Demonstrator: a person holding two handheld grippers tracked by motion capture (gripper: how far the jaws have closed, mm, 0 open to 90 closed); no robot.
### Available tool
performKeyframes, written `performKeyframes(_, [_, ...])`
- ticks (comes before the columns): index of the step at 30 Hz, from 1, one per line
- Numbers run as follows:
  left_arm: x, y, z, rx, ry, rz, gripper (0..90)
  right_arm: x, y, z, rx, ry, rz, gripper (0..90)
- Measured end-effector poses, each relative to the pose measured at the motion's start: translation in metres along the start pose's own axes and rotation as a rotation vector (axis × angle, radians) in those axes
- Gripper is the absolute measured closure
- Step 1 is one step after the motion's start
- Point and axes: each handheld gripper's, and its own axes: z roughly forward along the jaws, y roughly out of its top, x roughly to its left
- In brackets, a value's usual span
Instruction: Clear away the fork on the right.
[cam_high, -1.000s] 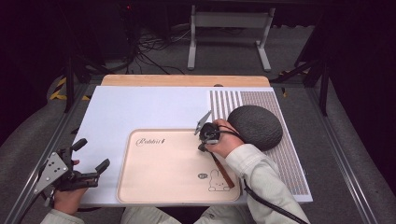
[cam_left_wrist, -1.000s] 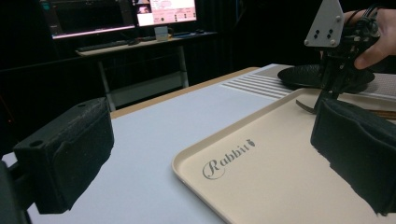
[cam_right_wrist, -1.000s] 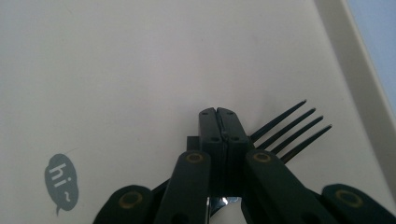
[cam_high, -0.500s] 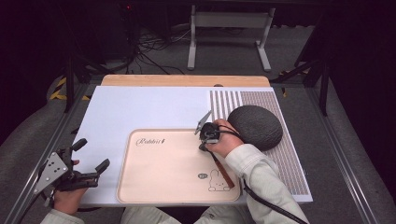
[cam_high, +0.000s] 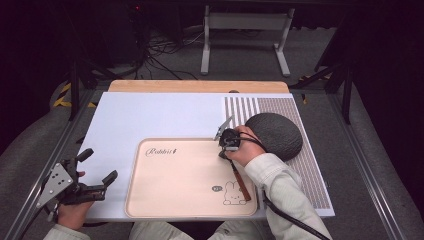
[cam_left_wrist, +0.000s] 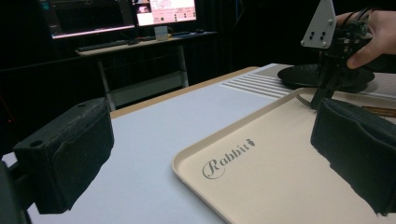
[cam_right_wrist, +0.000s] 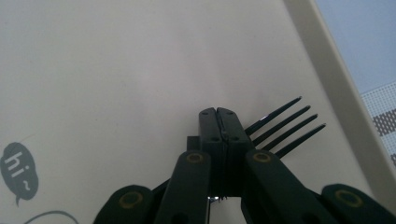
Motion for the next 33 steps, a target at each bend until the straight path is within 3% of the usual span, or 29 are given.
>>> performKeyframes(19, [0.000, 0.000, 0.001, 0.001, -0.001, 0.000, 0.1, -0.015, -0.020, -0.010, 0.022, -0.052, 0.103, 90.0])
performKeyframes(33, [0.000, -0.001, 0.001, 0.004, 0.000, 0.002, 0.1, -0.020, -0.028, -0.013, 0.025, -0.064, 0.155, 90.0])
